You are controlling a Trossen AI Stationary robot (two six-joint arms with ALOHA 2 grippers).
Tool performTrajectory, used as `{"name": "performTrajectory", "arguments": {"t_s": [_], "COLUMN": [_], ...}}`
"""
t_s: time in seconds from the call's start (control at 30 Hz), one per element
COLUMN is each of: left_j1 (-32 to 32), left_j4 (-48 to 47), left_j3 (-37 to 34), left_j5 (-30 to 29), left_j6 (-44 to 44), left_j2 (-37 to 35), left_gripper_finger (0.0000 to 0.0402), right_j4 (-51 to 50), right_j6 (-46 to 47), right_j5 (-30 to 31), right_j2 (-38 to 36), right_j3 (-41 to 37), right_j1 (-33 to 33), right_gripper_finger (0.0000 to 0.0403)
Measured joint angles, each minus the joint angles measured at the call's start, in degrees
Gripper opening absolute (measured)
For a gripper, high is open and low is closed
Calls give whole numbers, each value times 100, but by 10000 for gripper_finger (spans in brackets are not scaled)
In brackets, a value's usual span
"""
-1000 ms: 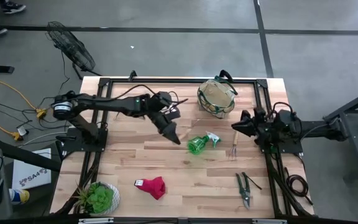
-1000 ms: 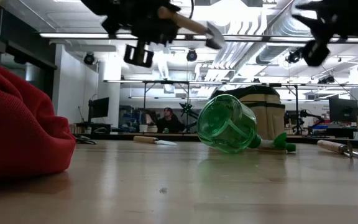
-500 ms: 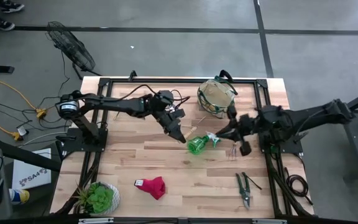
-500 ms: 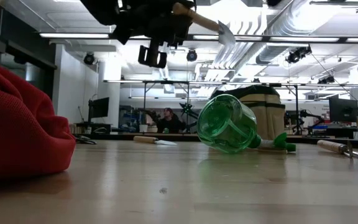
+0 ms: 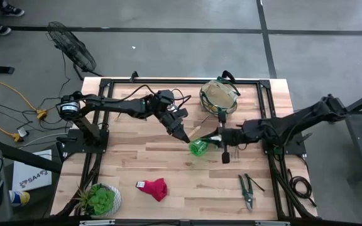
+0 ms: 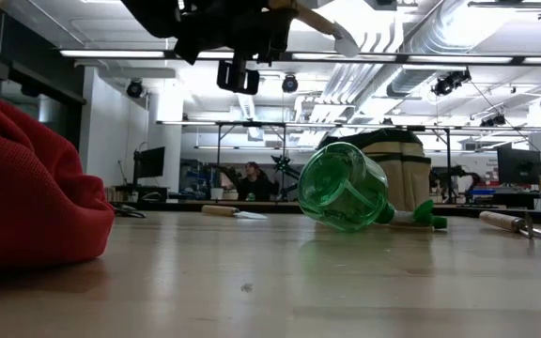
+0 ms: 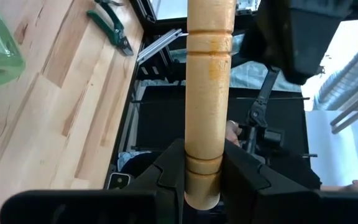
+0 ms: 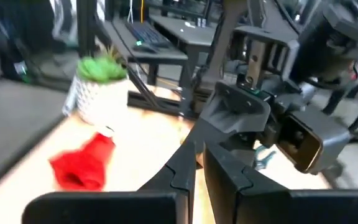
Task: Pick & Place Garden tools in Gardening bag
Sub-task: Put the bottom gardening trowel into the gardening bag
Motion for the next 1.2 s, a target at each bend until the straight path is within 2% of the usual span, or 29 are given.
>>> {"name": "performTrajectory", "arguments": {"t_s": [0.17,0.33,0.47,0.6,0.87,1.2], "left_j1": [0,0,0,0,-2,-2], "left_j4": [2,2,2,2,2,2], "left_j3": [0,0,0,0,0,0], "left_j5": [-98,-105,-134,-197,-209,-158], "left_j6": [-57,-106,-215,-371,-604,-702], "left_j2": [0,0,0,0,0,0], "left_gripper_finger": [64,64,64,64,64,64], "right_j4": [7,-31,-26,-32,8,227], "right_j6": [-1024,-1776,-2747,-3704,-3821,-4404], "right_j5": [654,1451,2208,2637,3356,3348], "right_j2": [125,322,654,1032,1451,1837], "right_j3": [7,192,434,559,577,577], "right_j1": [277,463,605,692,738,492], "right_gripper_finger": [46,116,179,215,209,189]}}
